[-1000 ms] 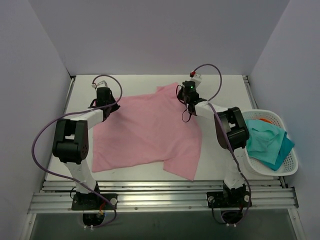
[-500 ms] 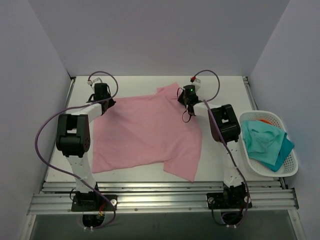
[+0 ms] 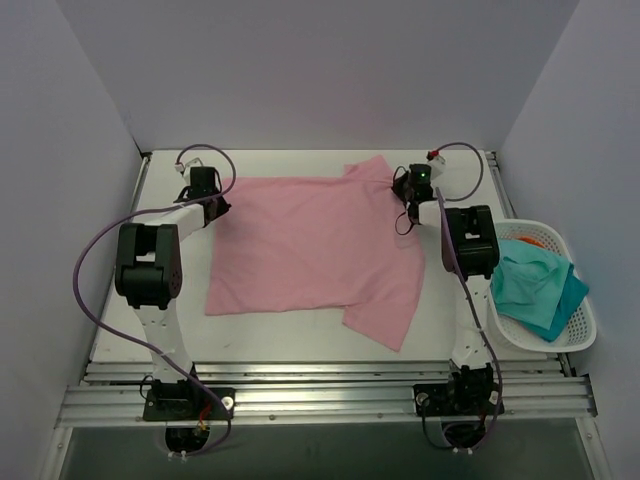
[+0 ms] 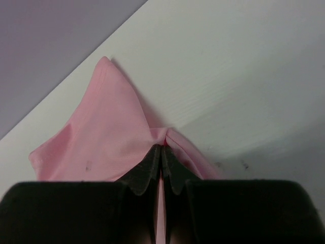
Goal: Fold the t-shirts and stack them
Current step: Flatten the tshirt out
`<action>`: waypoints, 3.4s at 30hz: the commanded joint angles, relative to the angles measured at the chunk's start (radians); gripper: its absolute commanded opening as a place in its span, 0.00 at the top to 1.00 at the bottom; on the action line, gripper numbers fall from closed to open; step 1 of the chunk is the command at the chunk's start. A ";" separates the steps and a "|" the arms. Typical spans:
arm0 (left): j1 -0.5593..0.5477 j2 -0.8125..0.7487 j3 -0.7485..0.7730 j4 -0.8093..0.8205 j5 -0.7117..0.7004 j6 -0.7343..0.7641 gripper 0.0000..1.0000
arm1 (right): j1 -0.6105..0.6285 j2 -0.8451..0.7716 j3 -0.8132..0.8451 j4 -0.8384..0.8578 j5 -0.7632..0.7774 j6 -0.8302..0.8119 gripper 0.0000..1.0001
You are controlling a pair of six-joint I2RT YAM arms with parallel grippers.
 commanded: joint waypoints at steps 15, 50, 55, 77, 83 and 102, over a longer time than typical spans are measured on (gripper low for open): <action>0.003 -0.231 -0.081 0.136 -0.038 0.018 0.04 | 0.083 -0.060 0.053 0.214 -0.279 -0.070 0.00; -0.482 -1.376 -0.924 -0.560 -0.047 -0.407 0.11 | 0.502 -1.659 -0.909 -1.345 0.436 0.575 0.02; -0.607 -1.451 -0.981 -0.686 -0.200 -0.612 0.16 | 0.512 -1.733 -0.899 -1.371 0.459 0.596 0.02; -0.829 -0.632 -0.731 -0.680 -0.639 -1.180 0.07 | 0.515 -1.544 -0.929 -0.997 0.324 0.303 0.00; -0.829 -0.632 -0.733 -0.699 -0.659 -1.213 0.07 | 0.513 -1.599 -0.916 -1.031 0.367 0.303 0.00; -0.892 -0.741 -0.783 -0.748 -0.697 -1.328 0.15 | 0.515 -1.497 -0.865 -1.015 0.381 0.306 0.00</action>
